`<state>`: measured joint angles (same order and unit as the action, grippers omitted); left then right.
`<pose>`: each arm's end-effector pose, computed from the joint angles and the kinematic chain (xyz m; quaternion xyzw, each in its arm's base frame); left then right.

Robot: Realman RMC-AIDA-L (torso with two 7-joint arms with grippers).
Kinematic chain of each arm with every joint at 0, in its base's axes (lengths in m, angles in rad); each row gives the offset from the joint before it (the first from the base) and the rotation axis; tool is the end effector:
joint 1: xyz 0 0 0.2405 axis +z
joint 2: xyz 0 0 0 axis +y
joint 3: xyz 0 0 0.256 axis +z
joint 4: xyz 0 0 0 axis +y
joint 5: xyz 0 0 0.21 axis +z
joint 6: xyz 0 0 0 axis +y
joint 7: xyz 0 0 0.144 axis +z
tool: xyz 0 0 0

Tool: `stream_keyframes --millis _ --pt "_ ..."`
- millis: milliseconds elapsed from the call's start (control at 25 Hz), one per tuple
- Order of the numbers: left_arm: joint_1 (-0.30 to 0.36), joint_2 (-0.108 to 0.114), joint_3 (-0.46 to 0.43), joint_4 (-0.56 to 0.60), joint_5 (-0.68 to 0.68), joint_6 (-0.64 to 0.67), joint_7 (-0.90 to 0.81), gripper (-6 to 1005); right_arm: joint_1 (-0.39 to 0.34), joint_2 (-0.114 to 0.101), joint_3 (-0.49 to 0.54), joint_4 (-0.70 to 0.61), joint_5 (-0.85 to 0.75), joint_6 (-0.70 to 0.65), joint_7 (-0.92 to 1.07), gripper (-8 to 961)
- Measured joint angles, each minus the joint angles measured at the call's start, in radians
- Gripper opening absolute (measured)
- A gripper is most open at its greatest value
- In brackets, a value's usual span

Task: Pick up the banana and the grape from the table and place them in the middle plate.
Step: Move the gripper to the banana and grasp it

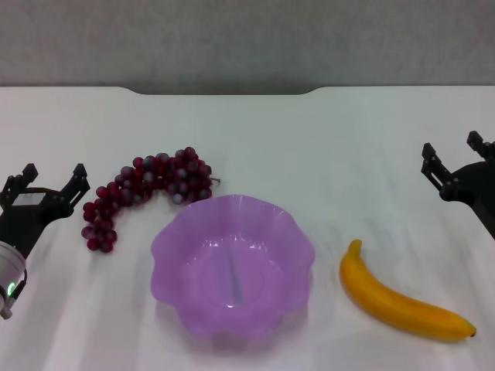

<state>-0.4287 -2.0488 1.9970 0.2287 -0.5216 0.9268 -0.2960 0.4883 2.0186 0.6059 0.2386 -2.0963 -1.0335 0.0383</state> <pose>-0.3429 0.3475 -0.0136 -0.6974 -0.3160 -0.2767 0.5807 0.3195 0.3515 -0.0228 -0.7428 0.2074 0.2471 0.5866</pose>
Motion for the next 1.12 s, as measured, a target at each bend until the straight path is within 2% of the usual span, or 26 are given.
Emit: stream_keyframes --millis 600,880,1120 --pt "0.0 -0.004 0.0 0.005 0.001 0.004 -0.003 876 0.009 0.002 0.0 0.0 -0.004 0.044 -0.003 769" --pt "0.017 0.011 0.032 0.117 0.019 -0.05 -0.016 875 0.007 0.002 0.0 -0.006 -0.003 0.079 -0.005 768" --pt "0.015 0.01 0.03 0.122 0.02 -0.063 -0.017 875 0.018 -0.001 0.0 -0.001 -0.005 0.105 -0.006 768"
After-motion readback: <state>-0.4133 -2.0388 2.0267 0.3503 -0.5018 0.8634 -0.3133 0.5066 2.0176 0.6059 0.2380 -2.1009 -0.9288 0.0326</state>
